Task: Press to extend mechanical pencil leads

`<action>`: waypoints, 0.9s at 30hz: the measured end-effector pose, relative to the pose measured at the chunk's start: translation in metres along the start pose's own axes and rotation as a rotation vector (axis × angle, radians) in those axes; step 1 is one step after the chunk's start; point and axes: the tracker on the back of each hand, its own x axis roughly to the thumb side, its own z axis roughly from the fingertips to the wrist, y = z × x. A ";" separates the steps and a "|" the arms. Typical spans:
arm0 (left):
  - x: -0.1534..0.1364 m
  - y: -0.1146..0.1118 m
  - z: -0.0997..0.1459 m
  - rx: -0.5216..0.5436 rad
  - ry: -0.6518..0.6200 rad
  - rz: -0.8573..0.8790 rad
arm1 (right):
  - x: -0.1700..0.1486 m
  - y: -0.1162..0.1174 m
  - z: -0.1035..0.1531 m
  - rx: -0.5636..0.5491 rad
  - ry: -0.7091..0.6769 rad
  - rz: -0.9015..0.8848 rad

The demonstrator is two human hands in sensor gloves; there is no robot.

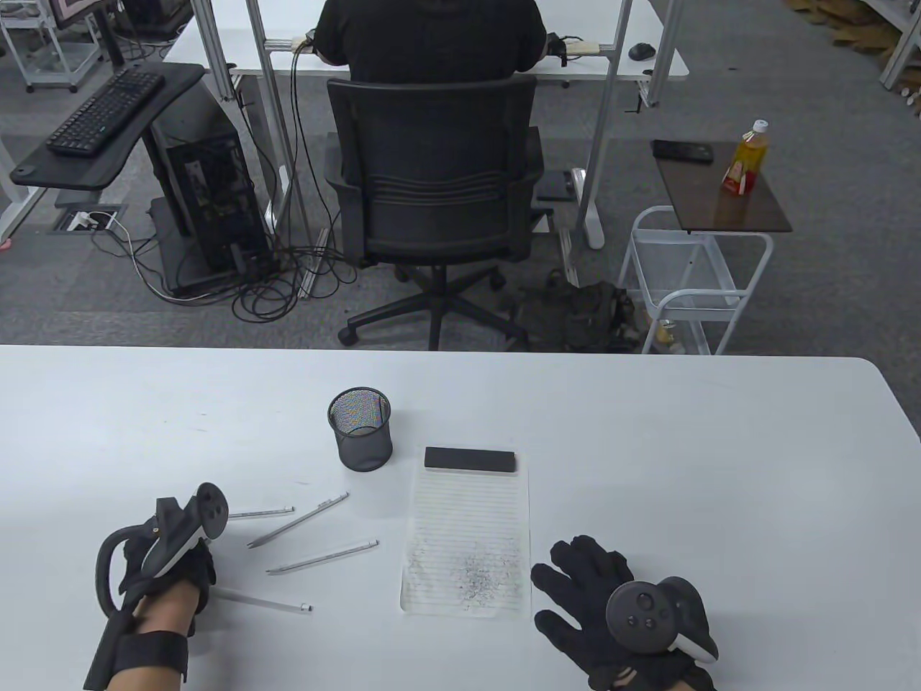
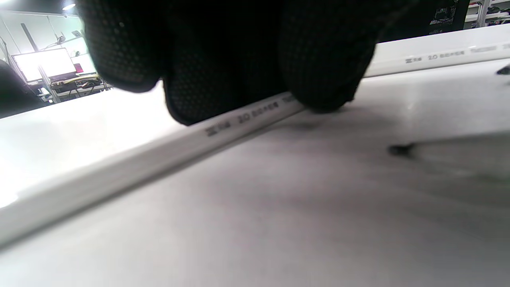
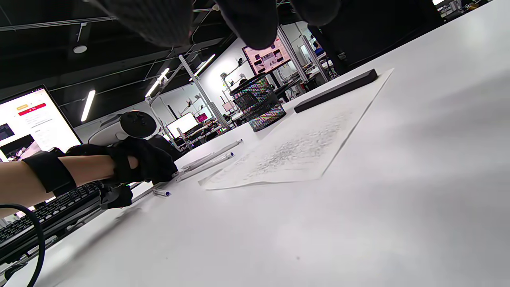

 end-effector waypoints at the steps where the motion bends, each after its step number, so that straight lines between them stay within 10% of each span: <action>1: -0.001 0.001 0.001 -0.009 0.004 0.011 | 0.000 0.000 0.000 -0.001 -0.001 0.001; 10: 0.018 0.066 0.043 0.233 -0.033 0.117 | 0.002 -0.001 0.000 -0.018 -0.015 0.007; 16: 0.080 0.104 0.109 0.406 -0.462 0.170 | 0.006 0.000 0.001 -0.042 -0.029 0.029; 22: 0.117 0.088 0.149 0.473 -0.863 0.218 | 0.009 0.003 0.001 -0.078 -0.043 0.055; 27: 0.116 0.065 0.149 0.468 -0.940 0.230 | 0.011 0.007 -0.001 -0.096 -0.054 0.078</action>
